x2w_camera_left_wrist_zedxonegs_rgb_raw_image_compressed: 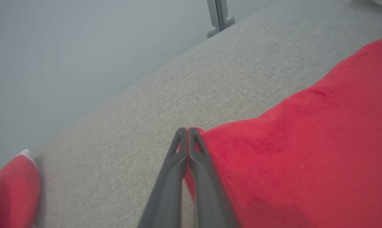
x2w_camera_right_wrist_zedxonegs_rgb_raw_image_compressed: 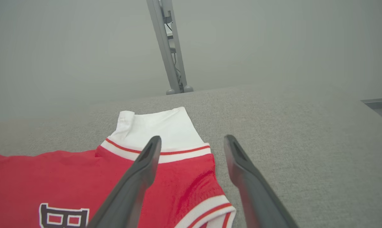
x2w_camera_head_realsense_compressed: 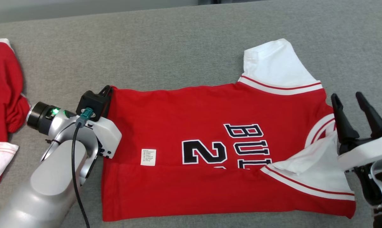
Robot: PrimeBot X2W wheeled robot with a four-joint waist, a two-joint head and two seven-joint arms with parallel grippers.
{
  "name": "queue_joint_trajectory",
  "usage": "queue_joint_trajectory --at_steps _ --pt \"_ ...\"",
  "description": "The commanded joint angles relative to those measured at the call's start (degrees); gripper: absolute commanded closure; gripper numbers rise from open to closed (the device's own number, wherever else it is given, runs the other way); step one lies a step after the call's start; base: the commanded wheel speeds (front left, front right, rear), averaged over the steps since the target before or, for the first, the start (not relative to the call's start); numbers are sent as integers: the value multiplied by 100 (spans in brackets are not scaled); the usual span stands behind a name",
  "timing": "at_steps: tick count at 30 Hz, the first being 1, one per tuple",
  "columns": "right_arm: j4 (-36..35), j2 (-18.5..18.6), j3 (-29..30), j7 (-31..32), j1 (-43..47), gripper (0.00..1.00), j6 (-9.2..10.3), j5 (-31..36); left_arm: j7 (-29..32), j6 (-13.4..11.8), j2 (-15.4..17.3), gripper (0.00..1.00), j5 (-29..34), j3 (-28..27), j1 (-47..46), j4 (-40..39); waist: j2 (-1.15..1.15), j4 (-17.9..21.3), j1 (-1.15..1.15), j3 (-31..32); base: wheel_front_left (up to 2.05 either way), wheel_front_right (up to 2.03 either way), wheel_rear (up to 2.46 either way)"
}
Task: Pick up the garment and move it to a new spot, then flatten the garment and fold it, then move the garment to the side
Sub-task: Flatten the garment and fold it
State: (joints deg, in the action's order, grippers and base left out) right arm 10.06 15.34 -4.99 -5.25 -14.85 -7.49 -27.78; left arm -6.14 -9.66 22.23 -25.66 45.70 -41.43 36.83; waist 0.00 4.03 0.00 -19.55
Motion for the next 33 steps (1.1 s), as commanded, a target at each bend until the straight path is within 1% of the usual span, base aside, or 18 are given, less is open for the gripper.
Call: queue_joint_trajectory --at_steps 1,6,9,12,16,19,28,33 --pt "116 159 28 141 -339 0 -1 88 -128 -29 -65 100 12 8 -17 -109 0 -265 0 -43 0 0 0" --pt "659 354 69 601 -1109 0 -1 -63 -299 -46 -268 100 74 122 -58 -344 0 -652 0 -145 0 0 0" --pt "1157 473 140 870 -1595 0 -1 -225 -361 -32 -401 100 107 199 -122 -475 0 -887 0 -239 0 0 0" --pt "1766 401 300 1211 -2062 0 -3 -569 -506 -7 -544 100 101 214 -181 -639 0 -1084 0 -356 0 0 0" --pt "2382 570 273 1467 -2644 0 -1 -684 -565 -3 -656 100 160 301 -212 -745 0 -1296 0 -538 0 0 0" --pt "2738 667 125 1552 -2995 0 -1 -660 -593 41 -706 100 197 355 -309 -795 0 -1398 0 -654 0 0 0" --pt "3779 847 -100 1725 -3748 0 -1 -716 -624 25 -750 100 241 451 -388 -959 0 -1578 0 -822 0 0 0" --pt "4039 809 -273 1832 -3946 0 -1 -889 -609 -2 -740 100 240 484 -377 -1020 0 -1624 0 -857 0 0 0"
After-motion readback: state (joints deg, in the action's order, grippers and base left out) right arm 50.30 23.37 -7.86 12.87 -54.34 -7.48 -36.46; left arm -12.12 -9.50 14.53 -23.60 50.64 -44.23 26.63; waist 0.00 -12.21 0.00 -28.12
